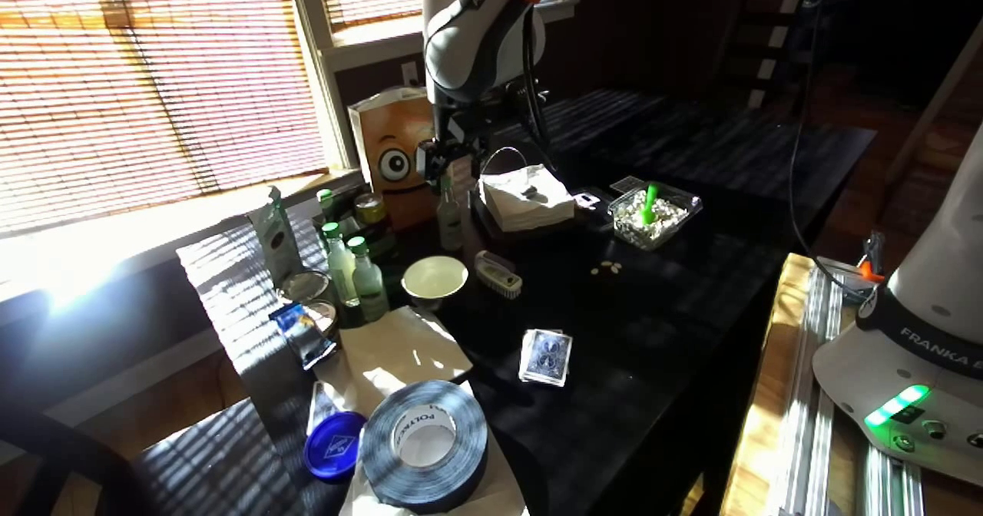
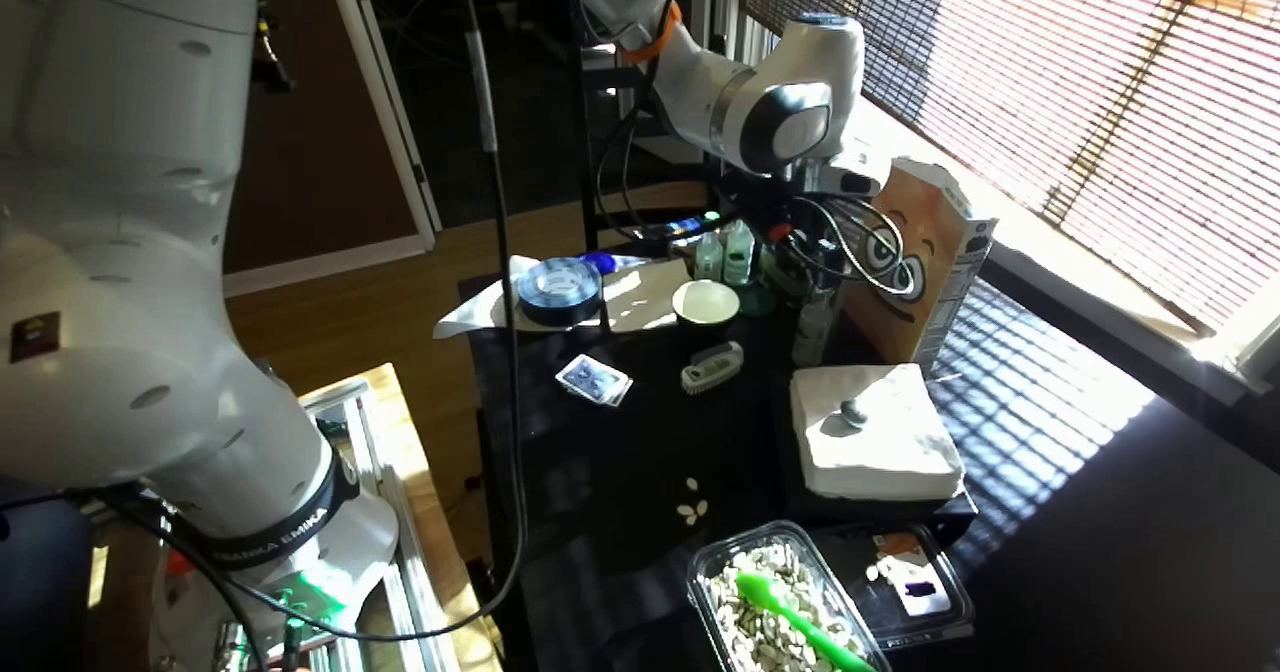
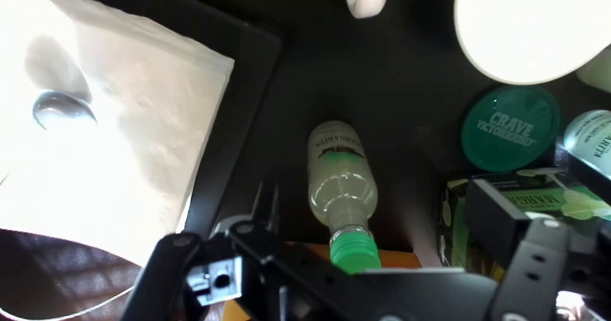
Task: Move the bottle to the right
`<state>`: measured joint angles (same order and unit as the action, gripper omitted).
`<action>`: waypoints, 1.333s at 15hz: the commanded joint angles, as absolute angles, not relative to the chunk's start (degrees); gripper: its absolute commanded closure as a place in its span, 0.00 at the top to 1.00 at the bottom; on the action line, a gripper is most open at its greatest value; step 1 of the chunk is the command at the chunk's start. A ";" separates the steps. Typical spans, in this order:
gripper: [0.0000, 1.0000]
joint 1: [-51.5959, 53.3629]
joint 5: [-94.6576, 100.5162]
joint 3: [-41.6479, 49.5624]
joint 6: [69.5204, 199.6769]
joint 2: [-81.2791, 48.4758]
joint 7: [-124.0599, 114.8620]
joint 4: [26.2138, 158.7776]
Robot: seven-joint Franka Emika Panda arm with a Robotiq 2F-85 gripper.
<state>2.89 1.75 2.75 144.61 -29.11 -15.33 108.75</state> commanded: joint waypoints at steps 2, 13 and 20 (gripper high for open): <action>1.00 5.73 2.94 4.83 145.40 -34.45 -18.62 103.29; 0.64 5.04 1.48 6.06 145.10 -37.94 -19.52 98.84; 0.13 5.03 1.38 6.25 145.80 -37.90 -19.57 98.81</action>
<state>4.75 1.76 5.93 145.49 -37.22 -18.59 100.12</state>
